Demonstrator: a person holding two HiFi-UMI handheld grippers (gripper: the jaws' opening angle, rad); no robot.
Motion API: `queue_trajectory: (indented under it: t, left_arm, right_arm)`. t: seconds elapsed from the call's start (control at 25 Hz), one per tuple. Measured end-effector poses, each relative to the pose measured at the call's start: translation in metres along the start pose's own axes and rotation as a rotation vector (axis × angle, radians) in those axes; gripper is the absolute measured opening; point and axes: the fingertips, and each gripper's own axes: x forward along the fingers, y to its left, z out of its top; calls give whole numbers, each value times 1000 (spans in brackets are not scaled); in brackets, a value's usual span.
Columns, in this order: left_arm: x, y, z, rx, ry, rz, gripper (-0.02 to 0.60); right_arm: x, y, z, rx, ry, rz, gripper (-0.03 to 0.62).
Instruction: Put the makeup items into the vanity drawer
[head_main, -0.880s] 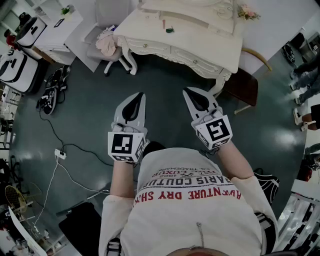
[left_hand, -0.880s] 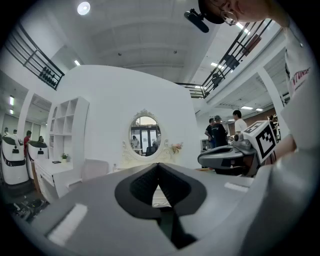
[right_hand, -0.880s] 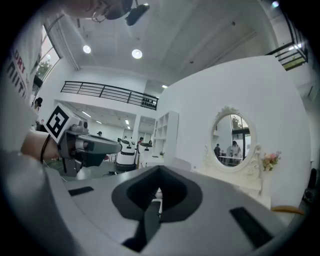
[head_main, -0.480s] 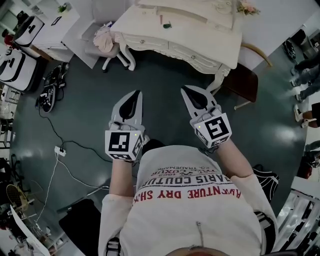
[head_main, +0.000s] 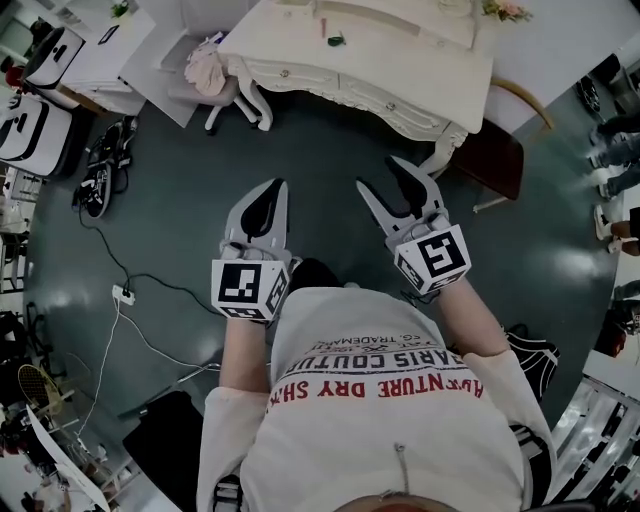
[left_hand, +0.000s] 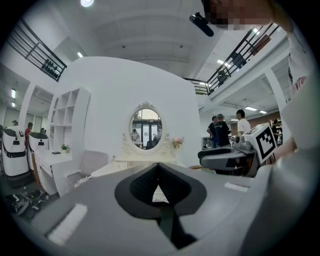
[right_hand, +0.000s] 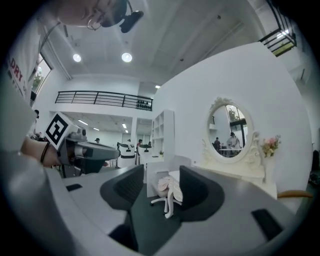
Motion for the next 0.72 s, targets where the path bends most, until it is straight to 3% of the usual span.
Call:
queue_trajectory:
  t: [0.4,0.72]
  left_arm:
    - [30,41,-9,12,7,-43,9]
    - [89,135,-5,26,6,-120,10]
  right_arm:
    - [50,-18,-18,8,65,-50,198]
    - [153,-40,-22,27,121,-135,198]
